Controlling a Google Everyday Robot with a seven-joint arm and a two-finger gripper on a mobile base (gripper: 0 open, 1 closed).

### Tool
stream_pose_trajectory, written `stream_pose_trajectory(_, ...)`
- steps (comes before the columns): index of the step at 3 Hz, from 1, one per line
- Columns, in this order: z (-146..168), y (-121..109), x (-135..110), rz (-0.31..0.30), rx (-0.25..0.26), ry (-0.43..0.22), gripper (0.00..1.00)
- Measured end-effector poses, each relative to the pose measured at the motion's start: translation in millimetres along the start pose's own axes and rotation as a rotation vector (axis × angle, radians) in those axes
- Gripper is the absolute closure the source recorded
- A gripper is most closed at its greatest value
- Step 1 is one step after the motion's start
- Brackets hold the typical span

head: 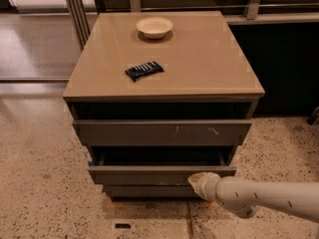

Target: Close middle drawer

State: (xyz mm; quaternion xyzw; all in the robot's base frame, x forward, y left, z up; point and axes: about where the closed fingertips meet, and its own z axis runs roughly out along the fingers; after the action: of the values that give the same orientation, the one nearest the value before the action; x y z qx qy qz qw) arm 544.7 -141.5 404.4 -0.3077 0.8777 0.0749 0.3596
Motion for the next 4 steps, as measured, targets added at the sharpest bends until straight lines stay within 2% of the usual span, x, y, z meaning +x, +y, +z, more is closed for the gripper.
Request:
stream_pose_trajectory(1,-4,-7,-5,-0.004,0.054,-0.018,1.0)
stream_pose_trajectory(2,-2,-13,-9,0.004,0.053,-0.037,1.0)
stream_pose_trajectory(3,8,-4,-12,0.02,-0.033,-0.033,1.0)
stream_pose_trajectory(4,9,3,-12,0.02,-0.063,-0.028,1.0)
